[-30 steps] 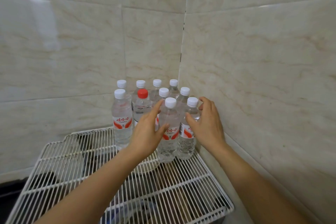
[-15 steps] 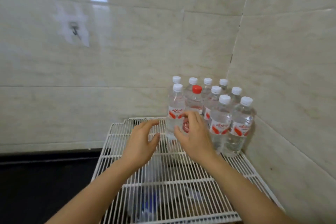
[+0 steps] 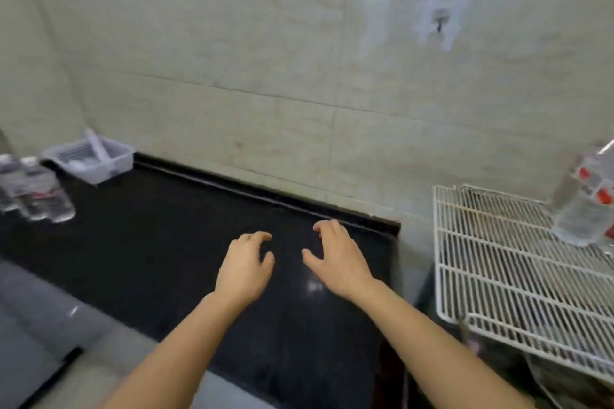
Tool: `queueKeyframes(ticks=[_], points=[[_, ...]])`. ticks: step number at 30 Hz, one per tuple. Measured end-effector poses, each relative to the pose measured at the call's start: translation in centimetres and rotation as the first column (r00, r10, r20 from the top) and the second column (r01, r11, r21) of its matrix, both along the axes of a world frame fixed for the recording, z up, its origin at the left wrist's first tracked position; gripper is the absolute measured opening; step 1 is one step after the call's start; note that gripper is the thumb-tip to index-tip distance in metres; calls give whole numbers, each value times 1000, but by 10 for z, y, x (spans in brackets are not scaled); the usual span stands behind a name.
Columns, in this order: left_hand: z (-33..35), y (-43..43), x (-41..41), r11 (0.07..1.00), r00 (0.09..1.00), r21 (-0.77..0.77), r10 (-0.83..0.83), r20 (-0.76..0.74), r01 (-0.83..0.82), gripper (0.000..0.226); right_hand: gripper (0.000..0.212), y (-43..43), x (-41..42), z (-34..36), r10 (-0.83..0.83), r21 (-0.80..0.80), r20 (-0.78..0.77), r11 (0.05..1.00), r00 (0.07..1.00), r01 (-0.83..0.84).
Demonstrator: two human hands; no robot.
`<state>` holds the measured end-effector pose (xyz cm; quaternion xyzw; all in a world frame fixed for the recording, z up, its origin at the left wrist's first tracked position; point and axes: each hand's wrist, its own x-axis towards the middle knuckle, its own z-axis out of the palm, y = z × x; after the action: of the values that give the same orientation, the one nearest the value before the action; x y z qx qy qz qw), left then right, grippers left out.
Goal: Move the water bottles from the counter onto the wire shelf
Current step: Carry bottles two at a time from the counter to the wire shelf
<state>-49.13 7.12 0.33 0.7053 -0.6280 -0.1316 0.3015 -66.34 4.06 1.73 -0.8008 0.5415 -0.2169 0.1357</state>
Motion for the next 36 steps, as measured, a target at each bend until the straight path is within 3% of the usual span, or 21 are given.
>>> queueKeyframes(ticks=[8,15,23,36], points=[[-25,64,196,931,937,107,340,84,-348,39,59,12,214,-18,312,46,-170,950,935,-309],[-38,65,326,850,861,157,478,170,-503,39,54,-10,358,-34,449,84,-339,890,827,-449],[-51,4,468,806,834,223,508,216,-549,41,55,-83,510,-53,528,152,-425,842,735,-517],[-62,-88,639,792,842,288,517,154,-539,42,61,-180,694,-62,512,242,-386,859,768,-451]])
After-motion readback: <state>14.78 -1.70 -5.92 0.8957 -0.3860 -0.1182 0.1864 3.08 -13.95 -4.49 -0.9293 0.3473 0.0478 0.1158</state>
